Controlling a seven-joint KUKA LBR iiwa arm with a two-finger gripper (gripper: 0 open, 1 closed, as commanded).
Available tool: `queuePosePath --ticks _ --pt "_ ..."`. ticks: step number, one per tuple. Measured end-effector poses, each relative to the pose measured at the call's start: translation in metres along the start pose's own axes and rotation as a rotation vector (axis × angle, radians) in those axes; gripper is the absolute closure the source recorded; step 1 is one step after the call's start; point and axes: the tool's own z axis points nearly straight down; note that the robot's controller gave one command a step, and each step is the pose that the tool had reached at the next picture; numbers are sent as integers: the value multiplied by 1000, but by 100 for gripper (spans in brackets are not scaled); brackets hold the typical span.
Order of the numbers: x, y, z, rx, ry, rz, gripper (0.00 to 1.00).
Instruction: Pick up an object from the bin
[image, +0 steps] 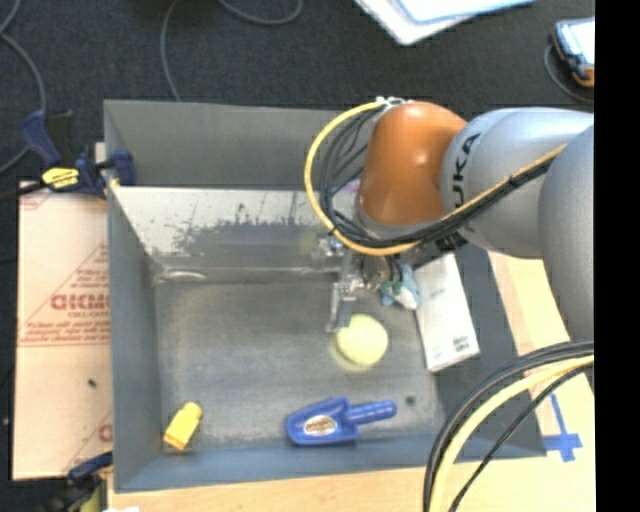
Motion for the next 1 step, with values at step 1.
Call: queuePosePath --ticks 1 --pt "20 -82 56 1 3 -164 0"
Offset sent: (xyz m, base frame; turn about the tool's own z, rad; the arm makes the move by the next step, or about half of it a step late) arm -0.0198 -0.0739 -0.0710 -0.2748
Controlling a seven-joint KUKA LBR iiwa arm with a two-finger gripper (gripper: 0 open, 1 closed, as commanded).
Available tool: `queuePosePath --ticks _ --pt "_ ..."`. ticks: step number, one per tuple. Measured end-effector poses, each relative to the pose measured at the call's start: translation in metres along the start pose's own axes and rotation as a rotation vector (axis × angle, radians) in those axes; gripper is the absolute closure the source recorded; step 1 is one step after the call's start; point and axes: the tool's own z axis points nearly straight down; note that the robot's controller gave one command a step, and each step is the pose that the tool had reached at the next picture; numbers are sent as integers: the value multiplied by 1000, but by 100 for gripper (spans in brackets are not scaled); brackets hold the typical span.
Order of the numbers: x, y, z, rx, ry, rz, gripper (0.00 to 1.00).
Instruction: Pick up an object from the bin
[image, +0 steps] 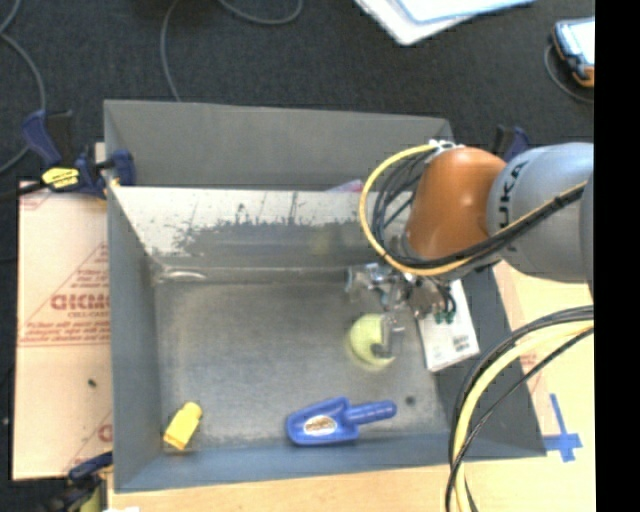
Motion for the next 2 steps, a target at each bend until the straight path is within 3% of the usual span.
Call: queuePosePath --ticks 1,2 --pt "4 -21 12 2 -2 -57 0" --pt "32 -15 9 3 -6 -332 100"
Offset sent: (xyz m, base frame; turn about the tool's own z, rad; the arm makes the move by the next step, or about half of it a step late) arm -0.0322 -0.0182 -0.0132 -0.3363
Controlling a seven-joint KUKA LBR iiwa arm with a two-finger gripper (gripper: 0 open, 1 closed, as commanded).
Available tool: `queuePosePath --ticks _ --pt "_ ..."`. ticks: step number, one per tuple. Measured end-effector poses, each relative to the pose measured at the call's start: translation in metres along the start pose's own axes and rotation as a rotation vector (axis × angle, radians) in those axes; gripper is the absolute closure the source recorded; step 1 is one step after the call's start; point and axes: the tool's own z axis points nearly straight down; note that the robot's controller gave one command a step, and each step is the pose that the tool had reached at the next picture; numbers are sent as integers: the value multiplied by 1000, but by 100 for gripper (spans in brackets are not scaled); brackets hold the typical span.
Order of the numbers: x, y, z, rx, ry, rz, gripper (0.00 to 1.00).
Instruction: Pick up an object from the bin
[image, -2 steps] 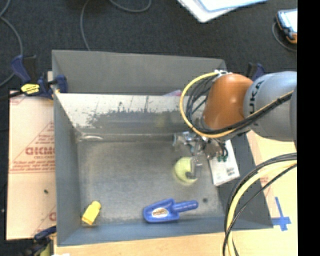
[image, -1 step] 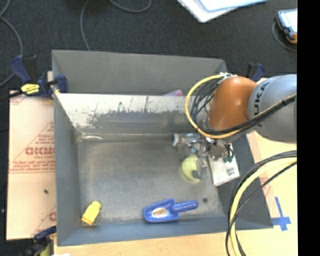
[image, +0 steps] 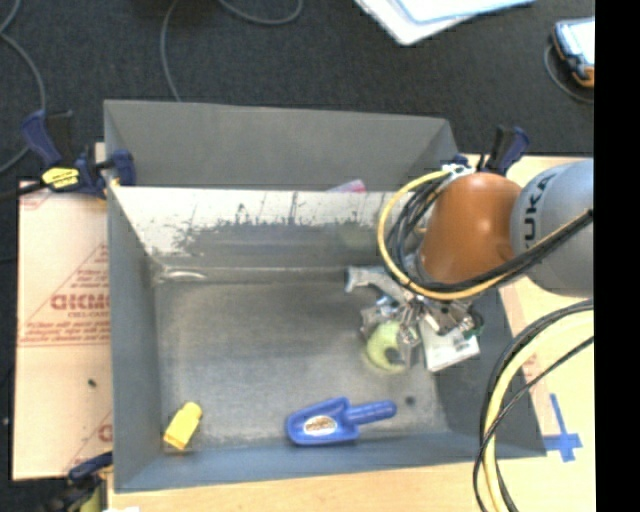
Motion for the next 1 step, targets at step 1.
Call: queuePosePath --ticks 1 --pt "0 0 0 0 0 1 100"
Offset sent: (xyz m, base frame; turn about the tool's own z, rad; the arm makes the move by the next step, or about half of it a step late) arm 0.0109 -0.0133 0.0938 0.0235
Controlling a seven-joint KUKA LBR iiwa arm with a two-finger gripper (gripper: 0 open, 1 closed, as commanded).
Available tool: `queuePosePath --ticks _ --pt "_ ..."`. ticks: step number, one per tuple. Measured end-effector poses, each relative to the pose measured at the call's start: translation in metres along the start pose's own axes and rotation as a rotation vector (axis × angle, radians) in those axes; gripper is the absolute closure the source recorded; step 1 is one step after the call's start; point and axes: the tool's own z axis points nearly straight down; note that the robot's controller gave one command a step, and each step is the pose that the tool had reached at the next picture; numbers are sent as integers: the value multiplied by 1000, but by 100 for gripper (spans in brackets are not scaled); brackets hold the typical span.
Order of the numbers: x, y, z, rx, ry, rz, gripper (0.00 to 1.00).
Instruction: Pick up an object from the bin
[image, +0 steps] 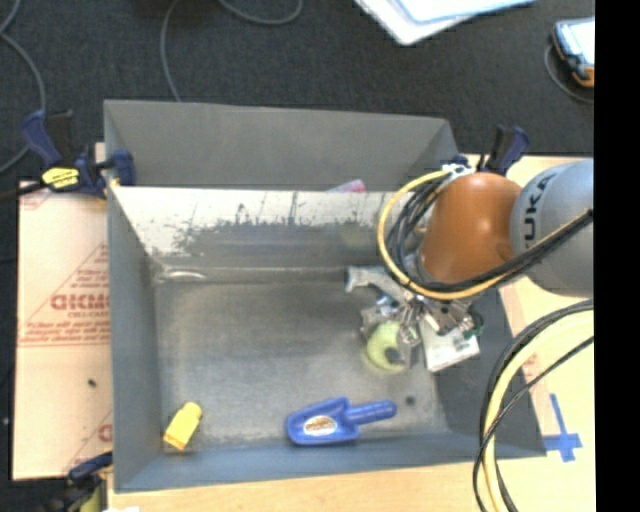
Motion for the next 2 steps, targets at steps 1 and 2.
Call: queuePosePath --ticks 1,2 --pt "-4 -18 -93 2 -3 28 100" --pt "-6 -11 -123 5 -7 6 100"
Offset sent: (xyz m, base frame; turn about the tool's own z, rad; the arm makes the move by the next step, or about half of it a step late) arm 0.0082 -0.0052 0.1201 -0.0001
